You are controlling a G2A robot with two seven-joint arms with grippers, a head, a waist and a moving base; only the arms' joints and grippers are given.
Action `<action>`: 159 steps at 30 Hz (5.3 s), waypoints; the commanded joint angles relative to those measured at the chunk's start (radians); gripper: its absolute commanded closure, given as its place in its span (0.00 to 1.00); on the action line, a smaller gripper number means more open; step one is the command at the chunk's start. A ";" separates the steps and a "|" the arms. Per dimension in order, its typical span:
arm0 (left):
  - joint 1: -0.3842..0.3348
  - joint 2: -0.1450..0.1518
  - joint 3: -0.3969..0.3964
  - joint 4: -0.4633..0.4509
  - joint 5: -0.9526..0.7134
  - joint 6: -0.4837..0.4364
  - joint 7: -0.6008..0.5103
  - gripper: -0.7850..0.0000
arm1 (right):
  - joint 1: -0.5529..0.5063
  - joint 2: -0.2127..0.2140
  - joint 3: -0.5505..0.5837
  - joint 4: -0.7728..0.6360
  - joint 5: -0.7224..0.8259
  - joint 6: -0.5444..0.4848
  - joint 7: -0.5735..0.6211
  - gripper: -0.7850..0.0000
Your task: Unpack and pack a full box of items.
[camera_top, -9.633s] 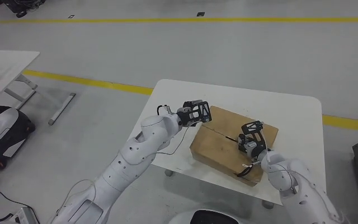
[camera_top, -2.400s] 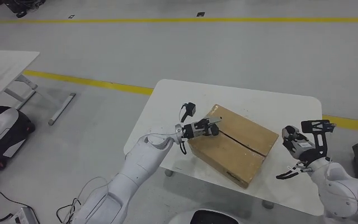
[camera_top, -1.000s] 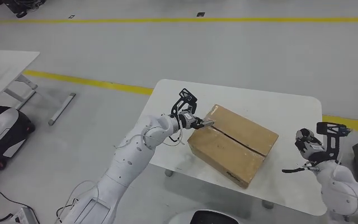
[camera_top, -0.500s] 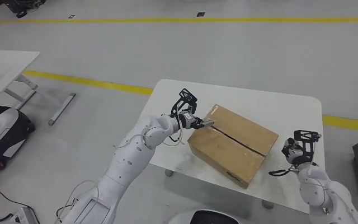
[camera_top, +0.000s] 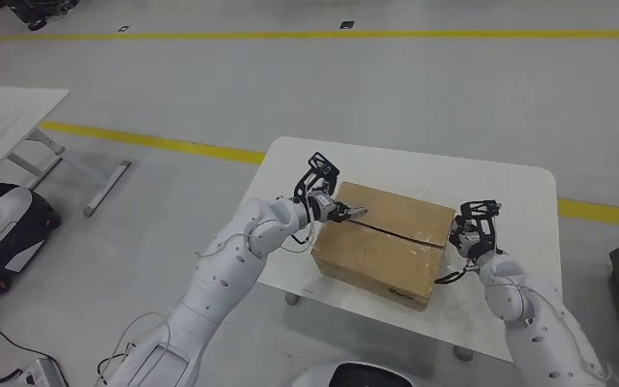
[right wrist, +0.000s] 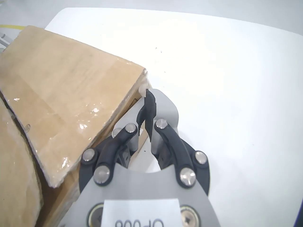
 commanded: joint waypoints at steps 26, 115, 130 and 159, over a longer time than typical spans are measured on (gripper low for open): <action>0.044 0.035 0.025 -0.115 0.593 0.026 -0.010 0.00 | -0.233 0.057 0.260 -0.500 0.005 -0.029 0.070 1.00; -0.136 -0.073 0.066 0.004 0.017 -0.106 -0.288 0.00 | -0.346 0.079 0.386 -0.562 0.075 0.010 0.072 1.00; -0.164 -0.074 0.042 0.073 -0.186 -0.086 -0.391 0.00 | -0.322 0.078 0.343 -0.546 0.050 0.008 0.085 1.00; -0.368 -0.132 0.231 0.417 -0.571 -0.035 -0.510 0.00 | -0.316 0.081 0.333 -0.558 0.050 0.011 0.088 1.00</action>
